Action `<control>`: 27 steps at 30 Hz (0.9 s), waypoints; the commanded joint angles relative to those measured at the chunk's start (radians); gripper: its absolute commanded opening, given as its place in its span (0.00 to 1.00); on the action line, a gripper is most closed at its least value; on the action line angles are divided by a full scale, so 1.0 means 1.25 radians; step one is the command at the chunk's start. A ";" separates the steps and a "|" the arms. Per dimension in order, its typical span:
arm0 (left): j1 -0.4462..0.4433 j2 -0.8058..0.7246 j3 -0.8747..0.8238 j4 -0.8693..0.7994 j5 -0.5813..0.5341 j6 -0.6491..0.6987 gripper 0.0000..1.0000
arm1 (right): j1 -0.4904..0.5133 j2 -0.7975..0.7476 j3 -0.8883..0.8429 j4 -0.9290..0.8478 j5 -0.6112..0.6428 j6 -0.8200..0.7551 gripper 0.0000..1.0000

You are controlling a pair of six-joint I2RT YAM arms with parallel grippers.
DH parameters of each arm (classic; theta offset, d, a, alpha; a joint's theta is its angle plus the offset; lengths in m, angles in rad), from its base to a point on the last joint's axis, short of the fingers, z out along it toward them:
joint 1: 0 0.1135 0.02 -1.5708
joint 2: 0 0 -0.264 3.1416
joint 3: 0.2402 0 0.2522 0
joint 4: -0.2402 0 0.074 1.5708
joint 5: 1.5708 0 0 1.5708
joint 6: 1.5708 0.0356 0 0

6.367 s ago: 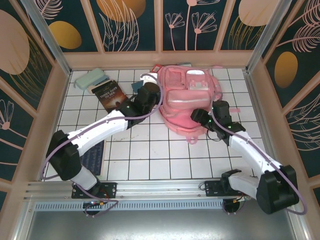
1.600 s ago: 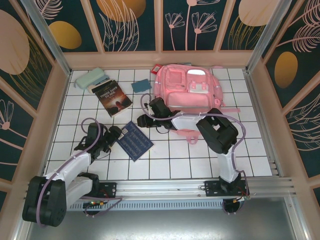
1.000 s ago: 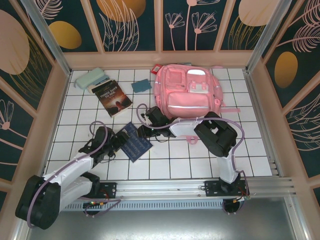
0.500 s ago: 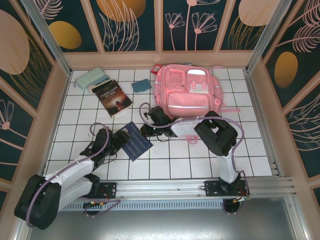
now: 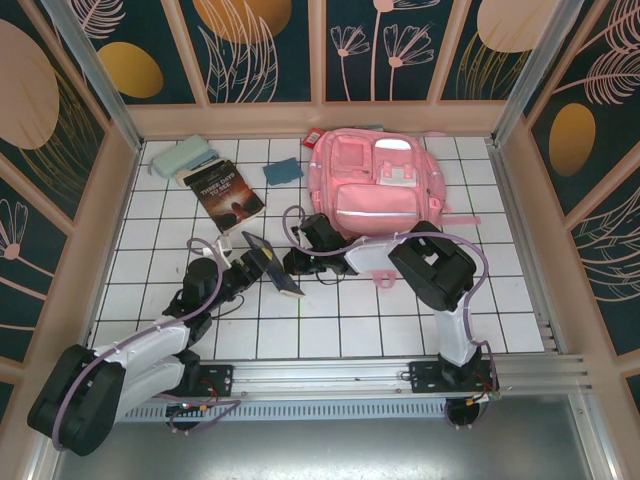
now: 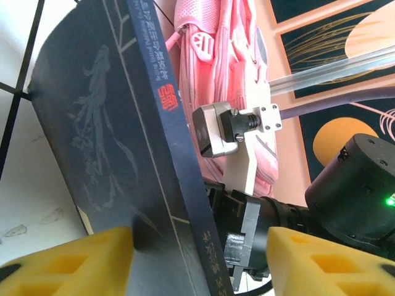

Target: Pack the student bag

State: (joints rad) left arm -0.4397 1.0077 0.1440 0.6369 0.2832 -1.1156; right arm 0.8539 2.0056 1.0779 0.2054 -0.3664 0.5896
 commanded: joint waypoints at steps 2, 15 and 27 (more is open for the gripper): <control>-0.004 -0.013 0.037 -0.075 -0.020 0.049 0.51 | -0.003 -0.024 -0.025 0.007 -0.008 0.017 0.13; -0.004 -0.006 0.048 -0.192 -0.040 0.076 0.18 | -0.020 -0.084 -0.049 0.010 0.016 0.016 0.27; -0.004 -0.044 0.125 -0.077 0.044 0.124 0.00 | -0.147 -0.319 -0.235 0.237 -0.128 0.087 0.53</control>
State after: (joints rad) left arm -0.4397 0.9337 0.2436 0.4049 0.2653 -0.9909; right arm 0.6937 1.6779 0.8379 0.3481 -0.4198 0.6716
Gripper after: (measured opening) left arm 0.137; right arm 0.508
